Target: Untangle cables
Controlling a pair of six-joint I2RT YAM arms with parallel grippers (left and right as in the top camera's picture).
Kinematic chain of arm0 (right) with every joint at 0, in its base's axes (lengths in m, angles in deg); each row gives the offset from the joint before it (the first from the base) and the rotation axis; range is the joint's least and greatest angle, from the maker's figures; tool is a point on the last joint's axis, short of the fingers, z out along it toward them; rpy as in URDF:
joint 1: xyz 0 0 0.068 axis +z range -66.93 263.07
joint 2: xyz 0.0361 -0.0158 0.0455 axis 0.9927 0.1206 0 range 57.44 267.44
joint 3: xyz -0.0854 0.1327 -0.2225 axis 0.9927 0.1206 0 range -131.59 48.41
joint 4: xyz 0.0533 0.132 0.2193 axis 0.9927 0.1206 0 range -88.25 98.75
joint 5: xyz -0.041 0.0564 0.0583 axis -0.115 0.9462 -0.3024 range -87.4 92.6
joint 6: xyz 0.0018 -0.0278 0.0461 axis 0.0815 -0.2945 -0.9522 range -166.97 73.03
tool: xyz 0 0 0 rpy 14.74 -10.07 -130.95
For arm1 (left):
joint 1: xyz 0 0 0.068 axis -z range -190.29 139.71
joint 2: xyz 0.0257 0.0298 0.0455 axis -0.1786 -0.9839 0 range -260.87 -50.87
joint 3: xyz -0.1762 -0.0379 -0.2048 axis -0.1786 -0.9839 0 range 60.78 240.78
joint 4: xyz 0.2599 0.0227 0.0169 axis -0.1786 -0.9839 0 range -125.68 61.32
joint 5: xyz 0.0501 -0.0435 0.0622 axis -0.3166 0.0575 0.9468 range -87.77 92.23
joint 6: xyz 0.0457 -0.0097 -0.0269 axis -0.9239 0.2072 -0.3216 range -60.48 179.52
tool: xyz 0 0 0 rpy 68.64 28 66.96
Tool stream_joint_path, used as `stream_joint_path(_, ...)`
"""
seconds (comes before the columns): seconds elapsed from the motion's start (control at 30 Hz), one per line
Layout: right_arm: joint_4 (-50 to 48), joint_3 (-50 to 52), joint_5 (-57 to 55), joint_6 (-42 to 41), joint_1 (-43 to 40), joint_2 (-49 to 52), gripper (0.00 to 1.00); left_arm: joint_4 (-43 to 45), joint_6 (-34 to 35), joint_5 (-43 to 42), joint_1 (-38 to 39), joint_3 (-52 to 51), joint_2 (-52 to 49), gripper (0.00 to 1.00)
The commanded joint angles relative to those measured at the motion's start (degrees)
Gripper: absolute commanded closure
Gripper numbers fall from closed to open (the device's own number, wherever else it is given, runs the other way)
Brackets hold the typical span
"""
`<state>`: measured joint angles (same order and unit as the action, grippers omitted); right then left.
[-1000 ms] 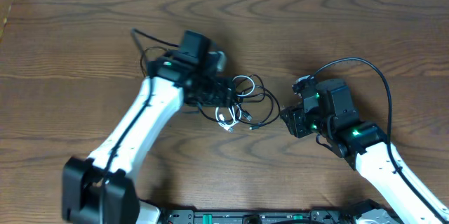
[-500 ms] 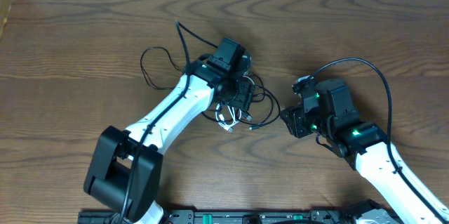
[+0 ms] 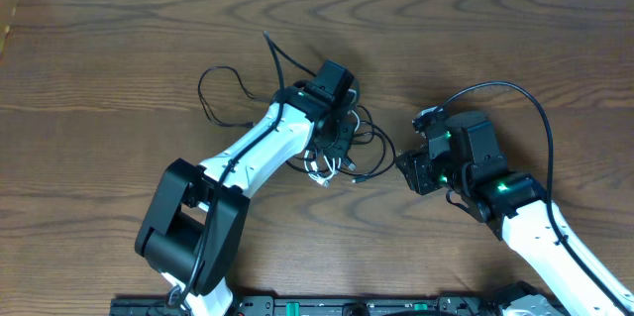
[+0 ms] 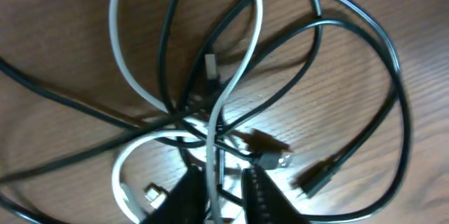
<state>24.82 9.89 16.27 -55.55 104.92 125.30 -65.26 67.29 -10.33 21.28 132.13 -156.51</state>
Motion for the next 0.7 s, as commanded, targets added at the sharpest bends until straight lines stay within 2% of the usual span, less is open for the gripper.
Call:
stream_joint_path(0.0,0.15,-0.02,0.42,-0.61,0.33,0.04,0.5,-0.22,-0.2,-3.52,0.11,0.87,1.29,0.92)
stream_joint_path(0.27,0.52,-0.02,0.42,-0.61,0.33,0.04,0.5,-0.09,0.22,-10.08,-2.36,4.76,12.39,0.93)
stream_joint_path(0.47,-0.35,-0.02,1.25,-0.59,0.33,0.04,0.5,7.69,8.15,-15.5,-4.92,6.03,23.96,0.93)
stream_joint_path(0.57,-2.16,-0.02,5.64,-0.33,0.33,0.04,0.5,12.15,11.63,-17.62,-5.16,6.03,28.22,0.93)
stream_joint_path(0.67,-4.7,-0.02,14.4,3.54,0.33,0.04,0.49,14.82,13.9,-17.92,-5.14,6.03,31.21,0.93)
